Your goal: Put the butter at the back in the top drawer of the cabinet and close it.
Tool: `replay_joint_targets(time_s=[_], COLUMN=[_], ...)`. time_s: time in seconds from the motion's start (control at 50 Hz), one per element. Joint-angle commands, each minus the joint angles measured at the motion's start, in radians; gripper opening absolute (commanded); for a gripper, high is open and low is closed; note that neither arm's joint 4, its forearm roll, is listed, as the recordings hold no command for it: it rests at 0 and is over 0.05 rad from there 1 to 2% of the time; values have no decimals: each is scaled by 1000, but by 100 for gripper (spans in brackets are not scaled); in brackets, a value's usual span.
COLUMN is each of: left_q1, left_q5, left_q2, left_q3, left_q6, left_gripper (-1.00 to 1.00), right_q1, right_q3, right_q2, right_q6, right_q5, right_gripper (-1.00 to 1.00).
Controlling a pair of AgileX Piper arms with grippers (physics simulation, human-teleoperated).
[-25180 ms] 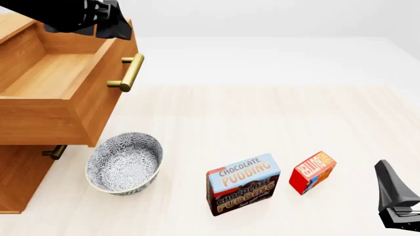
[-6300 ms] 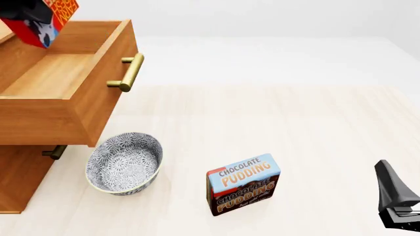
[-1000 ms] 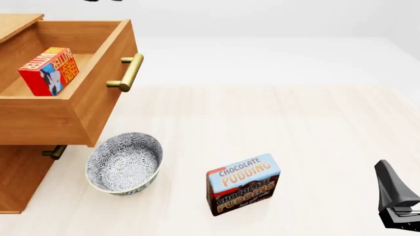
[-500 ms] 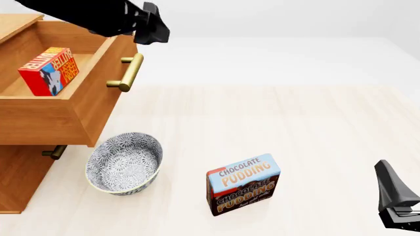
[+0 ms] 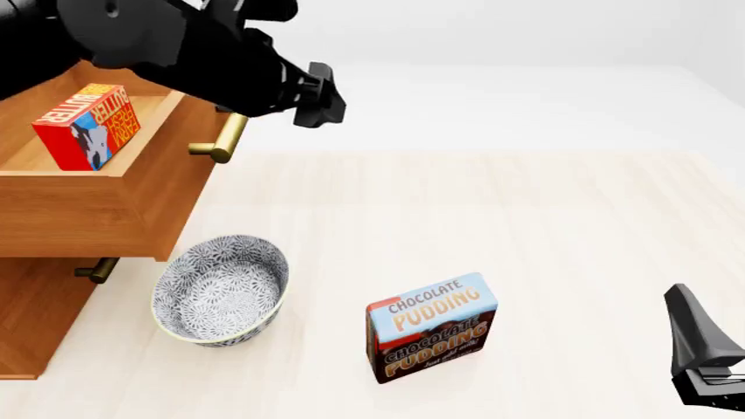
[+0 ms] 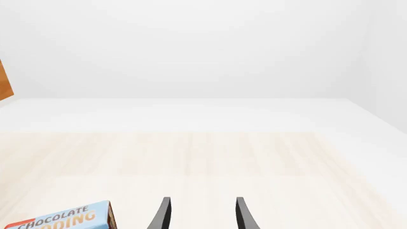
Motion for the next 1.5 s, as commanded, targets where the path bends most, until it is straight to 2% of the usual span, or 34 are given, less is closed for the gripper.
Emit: replay_joint_targets(time_s=[0.02, 0.98, 1.16, 1.2, 1.26, 1.28, 1.5], left_q1=[-27, -30, 5, 49, 29, 42, 64], left_q5=[-53, -107, -98, -100, -97, -96, -105], left_q2=[29, 149, 166, 166, 169, 171, 186], left_q3=[44, 34, 18, 16, 14, 14, 32], left_q6=[-37, -50, -37, 2, -23, -6, 2], left_gripper=[100, 100, 100, 100, 100, 100, 100], right_q1=[0, 0, 0, 0, 0, 0, 0], right_q3=[0, 0, 0, 0, 0, 0, 0], right_q2=[0, 0, 0, 0, 0, 0, 0], right_q6=[0, 0, 0, 0, 0, 0, 0], right_q5=[0, 0, 0, 0, 0, 0, 0], right_gripper=[100, 100, 100, 100, 100, 100, 100])
